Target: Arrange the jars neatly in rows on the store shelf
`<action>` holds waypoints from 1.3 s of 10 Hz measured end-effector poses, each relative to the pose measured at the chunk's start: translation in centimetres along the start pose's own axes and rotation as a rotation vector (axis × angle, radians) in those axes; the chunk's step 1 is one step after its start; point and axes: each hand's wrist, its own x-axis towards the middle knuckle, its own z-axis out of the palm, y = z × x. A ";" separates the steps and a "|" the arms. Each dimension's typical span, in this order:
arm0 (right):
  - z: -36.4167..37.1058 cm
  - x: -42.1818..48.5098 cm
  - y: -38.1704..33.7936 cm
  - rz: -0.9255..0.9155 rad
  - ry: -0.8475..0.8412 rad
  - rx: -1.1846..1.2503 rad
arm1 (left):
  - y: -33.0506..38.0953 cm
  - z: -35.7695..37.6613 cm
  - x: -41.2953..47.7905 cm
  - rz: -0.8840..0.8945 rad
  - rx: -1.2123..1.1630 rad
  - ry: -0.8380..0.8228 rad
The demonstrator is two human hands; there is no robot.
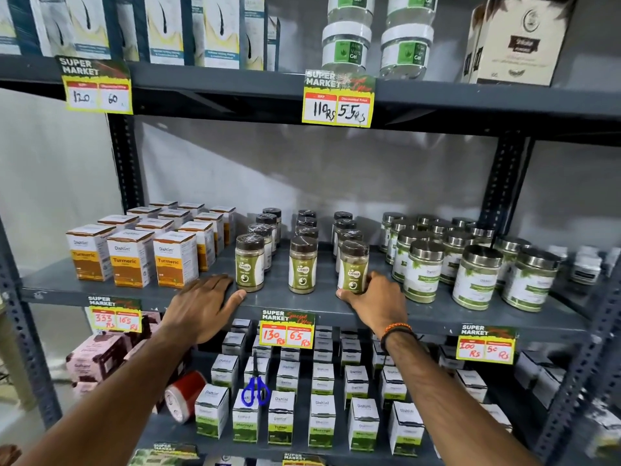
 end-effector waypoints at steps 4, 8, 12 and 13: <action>0.5 0.3 0.0 0.024 0.022 -0.009 | -0.1 0.0 -0.1 0.004 0.001 0.010; 1.2 0.5 0.6 -0.022 0.033 -0.082 | -0.1 0.0 -0.1 0.015 -0.003 0.017; 0.9 0.3 0.6 -0.036 -0.010 -0.071 | 0.0 -0.2 -0.3 0.002 -0.009 -0.009; 0.3 0.6 1.2 -0.001 -0.023 -0.006 | 0.0 -0.4 -0.3 0.000 -0.073 -0.028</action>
